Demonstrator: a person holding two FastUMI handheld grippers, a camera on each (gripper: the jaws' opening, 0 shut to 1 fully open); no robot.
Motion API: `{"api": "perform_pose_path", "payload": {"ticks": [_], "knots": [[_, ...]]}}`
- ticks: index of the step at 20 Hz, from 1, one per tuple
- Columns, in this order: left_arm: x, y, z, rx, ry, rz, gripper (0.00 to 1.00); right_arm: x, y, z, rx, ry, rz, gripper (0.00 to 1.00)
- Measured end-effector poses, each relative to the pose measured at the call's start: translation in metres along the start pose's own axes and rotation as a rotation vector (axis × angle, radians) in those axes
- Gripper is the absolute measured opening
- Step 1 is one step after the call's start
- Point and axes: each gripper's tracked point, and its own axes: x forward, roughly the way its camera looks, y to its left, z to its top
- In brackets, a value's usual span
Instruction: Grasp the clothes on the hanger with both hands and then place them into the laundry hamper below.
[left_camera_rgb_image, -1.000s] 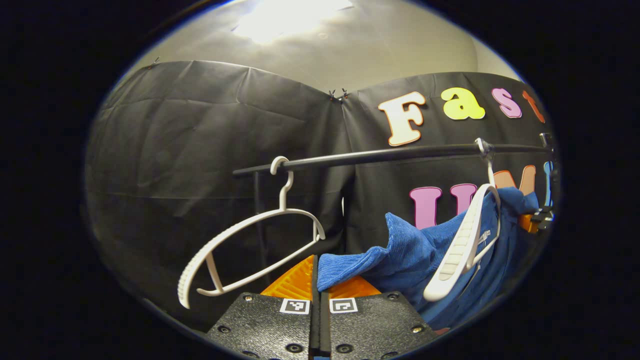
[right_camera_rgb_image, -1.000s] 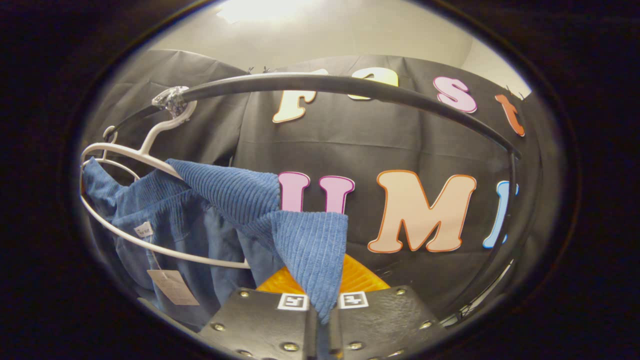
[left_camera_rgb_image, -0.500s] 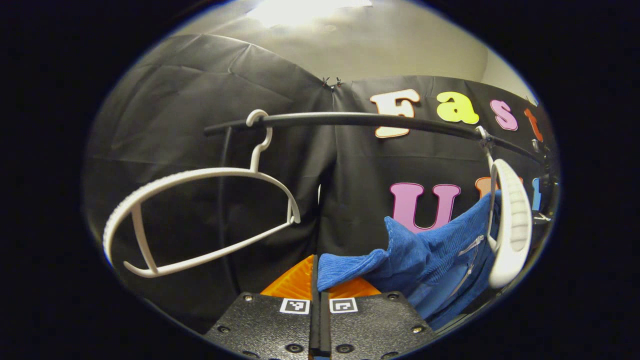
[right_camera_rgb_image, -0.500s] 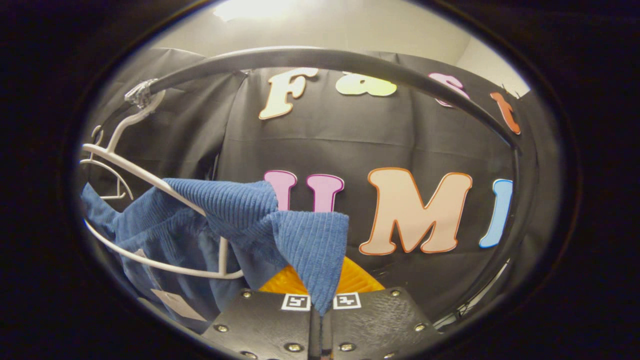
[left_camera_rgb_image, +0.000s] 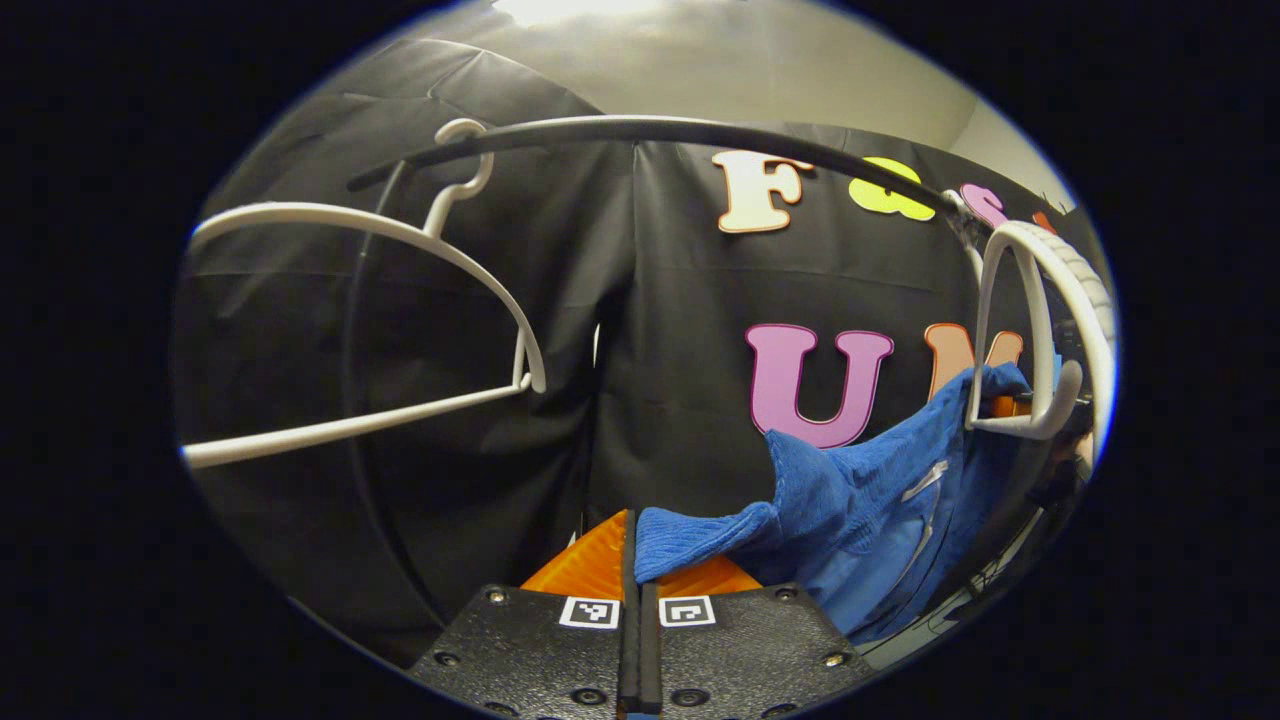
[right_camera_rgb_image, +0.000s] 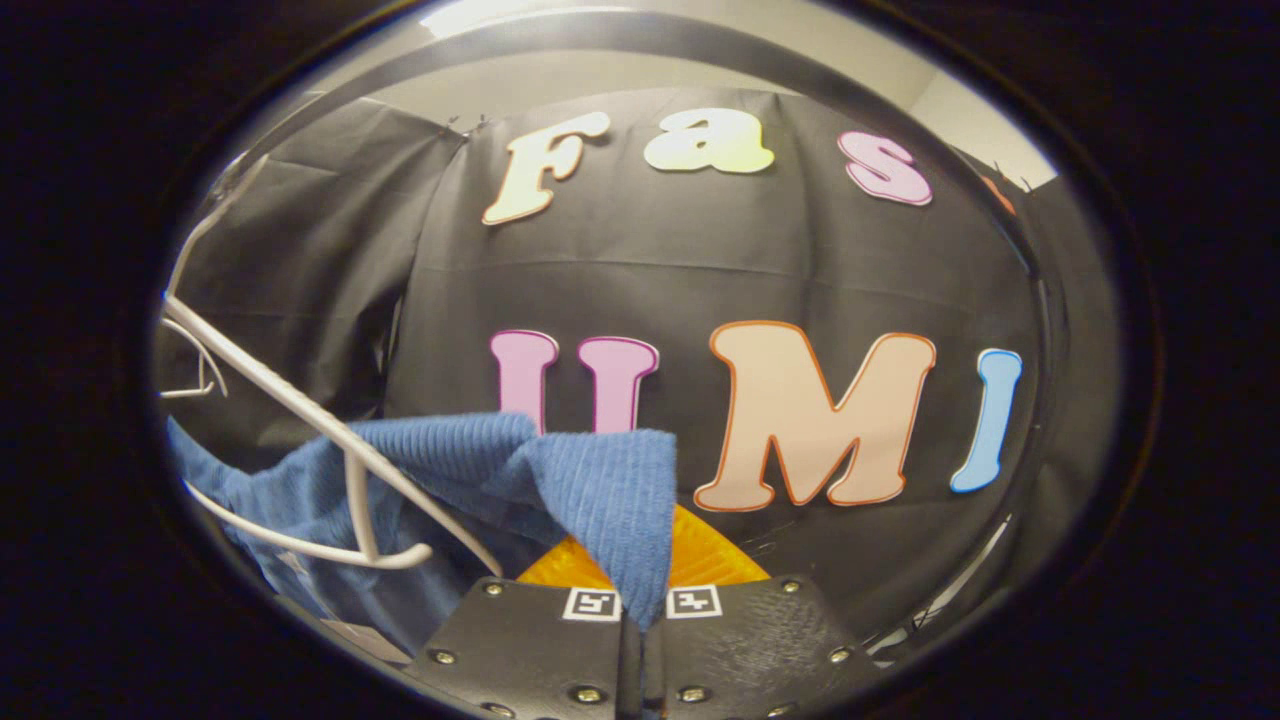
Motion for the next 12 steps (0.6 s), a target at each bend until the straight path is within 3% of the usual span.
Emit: {"api": "perform_pose_path", "payload": {"ticks": [4,12], "knots": [[0.003,-0.011,-0.027,-0.012,0.042,-0.045,0.0,-0.001,-0.011,-0.031,0.004,0.051,-0.018,0.04],[-0.011,-0.021,-0.098,-0.027,0.176,-0.051,0.0,-0.037,-0.02,-0.115,-0.044,0.194,0.011,0.04]]}}
